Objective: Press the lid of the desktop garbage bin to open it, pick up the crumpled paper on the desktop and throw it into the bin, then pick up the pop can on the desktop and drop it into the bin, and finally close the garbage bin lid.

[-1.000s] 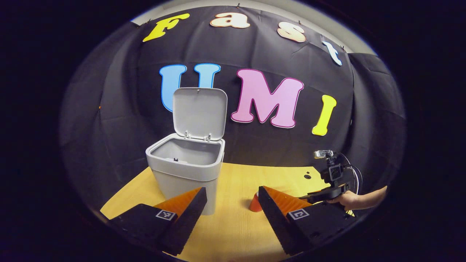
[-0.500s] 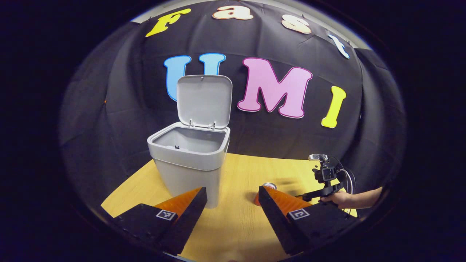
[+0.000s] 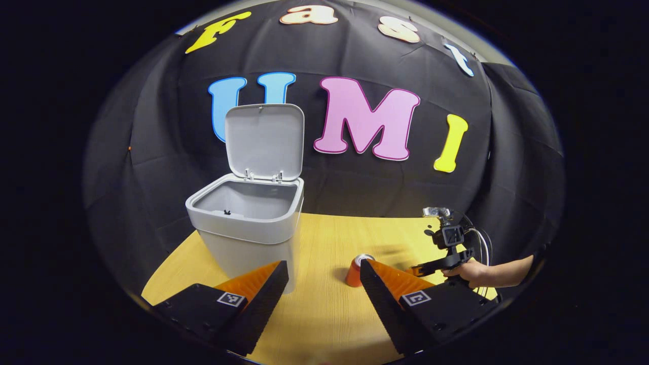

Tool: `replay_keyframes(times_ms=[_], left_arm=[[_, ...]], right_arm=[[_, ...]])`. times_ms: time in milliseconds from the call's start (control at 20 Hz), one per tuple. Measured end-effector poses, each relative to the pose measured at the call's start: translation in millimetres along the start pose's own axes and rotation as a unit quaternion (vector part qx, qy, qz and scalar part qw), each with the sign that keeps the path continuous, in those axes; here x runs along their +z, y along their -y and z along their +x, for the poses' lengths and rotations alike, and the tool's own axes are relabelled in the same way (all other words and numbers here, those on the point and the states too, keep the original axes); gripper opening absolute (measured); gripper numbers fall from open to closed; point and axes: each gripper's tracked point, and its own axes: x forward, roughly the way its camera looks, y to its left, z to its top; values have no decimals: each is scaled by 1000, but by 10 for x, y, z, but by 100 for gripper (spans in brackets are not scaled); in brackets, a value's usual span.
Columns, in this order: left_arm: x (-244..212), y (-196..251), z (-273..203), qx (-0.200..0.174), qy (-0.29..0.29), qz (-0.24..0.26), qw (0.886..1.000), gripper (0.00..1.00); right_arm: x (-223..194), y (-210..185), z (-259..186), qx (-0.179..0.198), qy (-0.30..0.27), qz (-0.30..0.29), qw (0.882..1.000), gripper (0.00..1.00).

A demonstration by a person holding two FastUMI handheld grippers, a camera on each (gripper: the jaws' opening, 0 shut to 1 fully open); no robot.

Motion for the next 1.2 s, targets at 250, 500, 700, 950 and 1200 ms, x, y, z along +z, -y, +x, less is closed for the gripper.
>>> replay_keyframes(times_ms=[250,500,700,950,1200], left_arm=[[112,-43,41,-12,24,5,1000,96],[337,-87,88,-13,55,25,998,96],[481,-153,13,-18,75,18,997,96],[597,-495,-140,4,96,13,995,96],[666,-920,-236,28,105,19,994,96]], right_arm=[[372,-149,-549,15,53,-2,998,43],[943,-559,-1254,34,135,-50,989,43],[1371,-1064,-1790,71,196,-88,974,43],[1801,-2000,-2284,137,250,-121,951,43],[1948,-2841,-2355,188,253,-139,939,43]])
